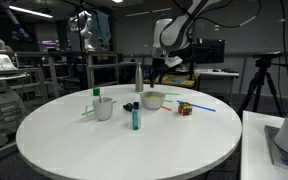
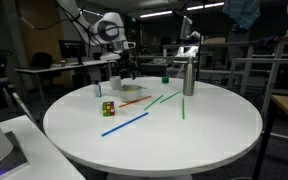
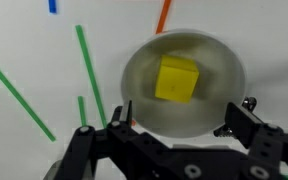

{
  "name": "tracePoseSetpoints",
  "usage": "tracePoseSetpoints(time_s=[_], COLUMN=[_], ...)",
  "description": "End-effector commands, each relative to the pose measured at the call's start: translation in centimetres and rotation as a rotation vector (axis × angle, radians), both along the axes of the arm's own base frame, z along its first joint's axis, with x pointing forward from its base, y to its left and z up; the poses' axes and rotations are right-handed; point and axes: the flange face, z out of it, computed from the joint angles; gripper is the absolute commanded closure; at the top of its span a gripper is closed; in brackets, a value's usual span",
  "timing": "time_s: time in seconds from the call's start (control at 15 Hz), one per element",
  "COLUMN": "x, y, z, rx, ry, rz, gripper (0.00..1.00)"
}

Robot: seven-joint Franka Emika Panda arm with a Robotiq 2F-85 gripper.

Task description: Pick up the yellow cube from the white bowl and place it on top of the Rubik's cube.

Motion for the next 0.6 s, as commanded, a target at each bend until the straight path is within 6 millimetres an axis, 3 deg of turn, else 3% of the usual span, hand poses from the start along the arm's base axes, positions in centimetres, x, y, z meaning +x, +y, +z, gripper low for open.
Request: tracePoseSetpoints(time_s=[0.0, 0.53], x=[2.0, 3.7], y=[-1.0, -3.1], z=[-0.3, -2.3], rx=[0.032, 0.092], ry=[0.007, 0.059], rz=[-0.01, -0.069], gripper=[0.0, 0.0])
